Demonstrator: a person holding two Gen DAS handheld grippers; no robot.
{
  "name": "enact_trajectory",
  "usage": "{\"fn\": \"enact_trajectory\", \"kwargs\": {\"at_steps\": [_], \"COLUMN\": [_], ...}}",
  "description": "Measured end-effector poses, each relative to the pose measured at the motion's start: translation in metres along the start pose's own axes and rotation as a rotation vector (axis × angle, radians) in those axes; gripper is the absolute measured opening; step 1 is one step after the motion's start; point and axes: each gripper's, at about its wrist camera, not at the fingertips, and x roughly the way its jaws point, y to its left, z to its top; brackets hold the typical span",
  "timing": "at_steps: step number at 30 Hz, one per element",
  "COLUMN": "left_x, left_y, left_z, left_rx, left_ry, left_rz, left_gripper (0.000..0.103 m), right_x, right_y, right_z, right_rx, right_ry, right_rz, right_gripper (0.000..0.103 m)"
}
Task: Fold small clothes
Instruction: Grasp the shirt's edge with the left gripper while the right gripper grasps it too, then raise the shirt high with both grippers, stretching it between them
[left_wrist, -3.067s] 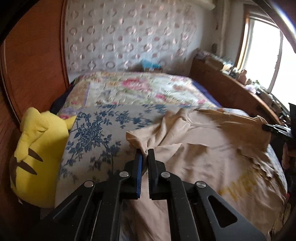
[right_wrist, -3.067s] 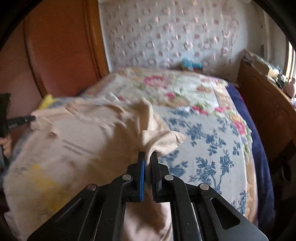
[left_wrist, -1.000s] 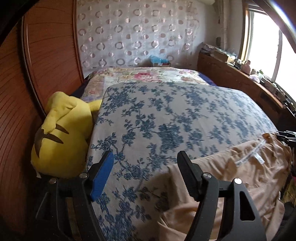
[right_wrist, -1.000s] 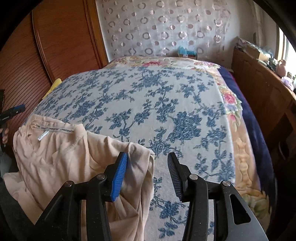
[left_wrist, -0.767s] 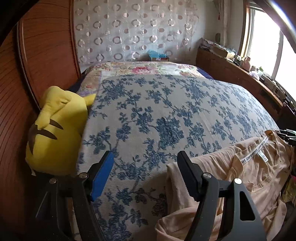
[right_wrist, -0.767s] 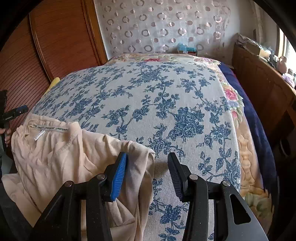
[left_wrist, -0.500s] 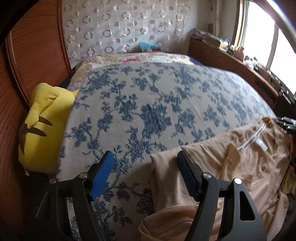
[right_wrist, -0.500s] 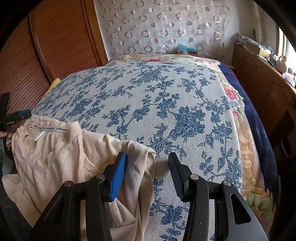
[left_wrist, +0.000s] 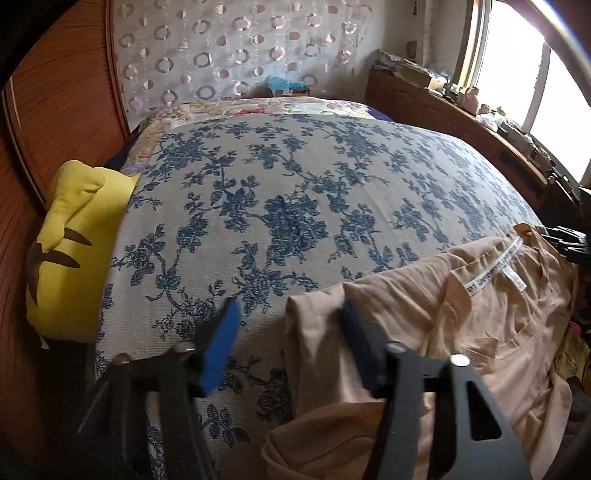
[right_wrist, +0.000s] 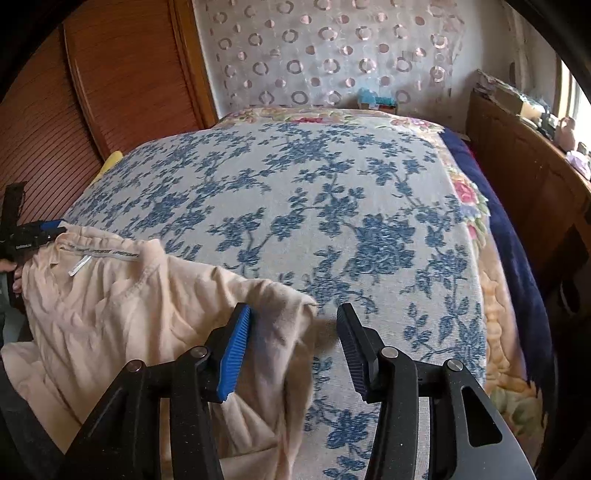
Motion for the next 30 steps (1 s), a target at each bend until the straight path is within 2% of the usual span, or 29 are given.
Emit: {"fn": "enact_trajectory", "kwargs": {"at_steps": [4, 5, 9, 13, 15, 21, 25, 30], "left_x": [-0.002, -0.002, -0.004, -0.005, -0.008, -0.049, -0.098, -0.158], "left_y": [-0.006, -0.009, -0.016, -0.016, -0.016, -0.024, -0.039, -0.053], "left_z": [0.000, 0.000, -0.001, -0.003, -0.003, -0.004, 0.003, 0.021], "left_rx": [0.007, 0.015, 0.037, 0.036, 0.029, 0.008, 0.012, 0.043], "left_ry": [0.010, 0.011, 0.010, 0.004, -0.008, -0.136, -0.264, -0.412], "left_rz": [-0.041, -0.039, -0.035, -0.038, -0.038, -0.062, -0.069, -0.076], "left_gripper": [0.025, 0.024, 0.015, 0.009, 0.007, 0.006, 0.006, 0.006], "right_x": [0.003, 0.003, 0.004, 0.003, 0.001, -0.014, -0.056, -0.119], "right_y": [0.006, 0.006, 0.007, 0.001, 0.003, 0.009, 0.018, 0.039], "right_z": [0.001, 0.001, 0.001, -0.001, -0.002, -0.003, 0.003, 0.015], "right_rx": [-0.022, -0.025, -0.035, -0.027, -0.034, -0.022, -0.011, -0.058], "right_ry": [0.005, 0.005, 0.007, 0.009, 0.012, -0.031, -0.138, -0.279], "right_rz": [0.013, 0.014, 0.011, 0.030, 0.038, 0.048, 0.060, 0.061], "right_gripper": [0.050, 0.050, 0.037, 0.019, 0.014, 0.009, 0.009, 0.009]}}
